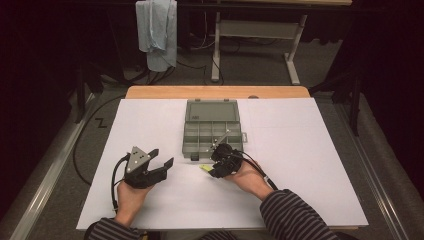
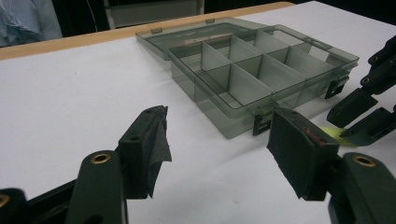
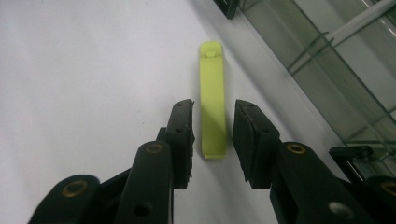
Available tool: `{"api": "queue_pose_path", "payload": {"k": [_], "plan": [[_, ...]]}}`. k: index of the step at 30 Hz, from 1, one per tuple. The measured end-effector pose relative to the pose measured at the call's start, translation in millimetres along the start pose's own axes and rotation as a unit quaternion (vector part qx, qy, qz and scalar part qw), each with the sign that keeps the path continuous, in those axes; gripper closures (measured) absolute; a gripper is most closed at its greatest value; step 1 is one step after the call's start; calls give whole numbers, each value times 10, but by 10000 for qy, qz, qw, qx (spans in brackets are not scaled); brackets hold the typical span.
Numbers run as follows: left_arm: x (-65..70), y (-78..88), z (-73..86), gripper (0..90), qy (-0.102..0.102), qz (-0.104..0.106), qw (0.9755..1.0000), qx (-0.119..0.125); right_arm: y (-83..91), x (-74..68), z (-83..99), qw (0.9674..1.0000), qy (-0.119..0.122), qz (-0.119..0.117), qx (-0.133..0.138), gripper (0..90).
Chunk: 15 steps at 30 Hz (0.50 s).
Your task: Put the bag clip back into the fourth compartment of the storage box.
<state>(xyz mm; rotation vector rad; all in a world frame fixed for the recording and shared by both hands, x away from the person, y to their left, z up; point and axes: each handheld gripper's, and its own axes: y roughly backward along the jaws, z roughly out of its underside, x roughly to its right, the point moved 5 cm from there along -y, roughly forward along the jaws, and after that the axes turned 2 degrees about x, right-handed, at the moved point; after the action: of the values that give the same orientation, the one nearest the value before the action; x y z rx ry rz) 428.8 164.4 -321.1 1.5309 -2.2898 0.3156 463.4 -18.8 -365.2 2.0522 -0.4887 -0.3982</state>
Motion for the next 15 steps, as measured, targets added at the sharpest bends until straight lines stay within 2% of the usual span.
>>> {"api": "queue_pose_path", "payload": {"k": [8,15], "plan": [[-2,0,0,372,5,-3,10000,-5,-49,-3,4,10000,36,20,-91,723],[-3,-1,1,372,4,-7,10000,-6,-52,5,5,9998,145,117,-108,786]]}}
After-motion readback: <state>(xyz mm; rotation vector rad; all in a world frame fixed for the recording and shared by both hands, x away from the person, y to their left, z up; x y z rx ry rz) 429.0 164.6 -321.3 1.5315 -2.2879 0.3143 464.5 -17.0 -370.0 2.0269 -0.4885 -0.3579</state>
